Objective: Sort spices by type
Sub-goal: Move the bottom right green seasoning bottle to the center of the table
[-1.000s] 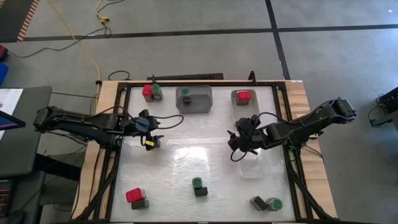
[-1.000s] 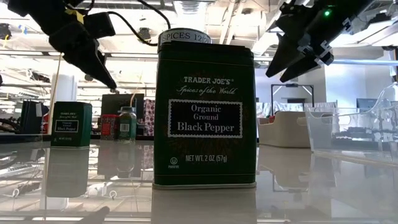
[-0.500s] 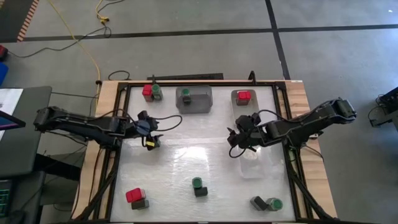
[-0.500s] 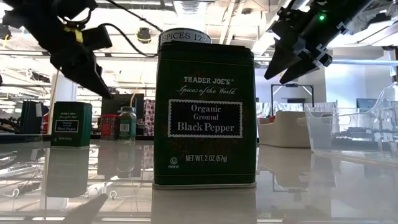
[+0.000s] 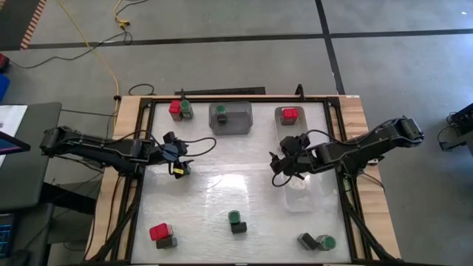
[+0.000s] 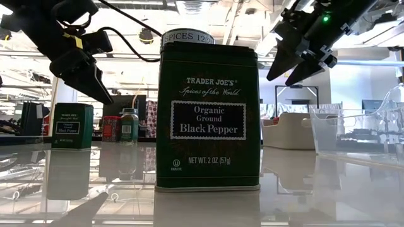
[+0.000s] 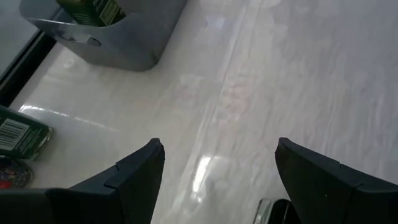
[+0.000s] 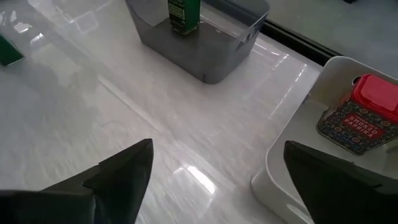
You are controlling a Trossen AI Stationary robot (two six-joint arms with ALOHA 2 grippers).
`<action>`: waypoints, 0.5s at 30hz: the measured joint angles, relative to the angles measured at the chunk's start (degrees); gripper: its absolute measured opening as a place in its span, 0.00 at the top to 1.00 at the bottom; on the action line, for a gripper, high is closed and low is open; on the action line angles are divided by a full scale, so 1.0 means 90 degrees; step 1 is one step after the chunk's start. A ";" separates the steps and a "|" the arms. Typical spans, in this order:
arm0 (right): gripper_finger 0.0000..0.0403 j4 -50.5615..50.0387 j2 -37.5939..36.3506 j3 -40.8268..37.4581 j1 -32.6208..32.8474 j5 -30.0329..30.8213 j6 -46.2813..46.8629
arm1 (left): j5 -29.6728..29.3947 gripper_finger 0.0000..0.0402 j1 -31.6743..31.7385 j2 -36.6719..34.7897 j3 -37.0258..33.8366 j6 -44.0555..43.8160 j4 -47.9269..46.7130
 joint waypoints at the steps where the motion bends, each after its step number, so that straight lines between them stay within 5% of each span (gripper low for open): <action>1: 0.02 -0.0001 0.0000 0.0000 0.0000 -0.0001 0.0000 | 0.0000 0.27 0.0000 -0.0002 0.0000 0.0000 0.0000; 15: 0.04 -0.0049 0.0000 0.0000 -0.0177 -0.0001 -0.0015 | 0.0005 0.27 0.0000 -0.0002 0.0000 0.0000 -0.0007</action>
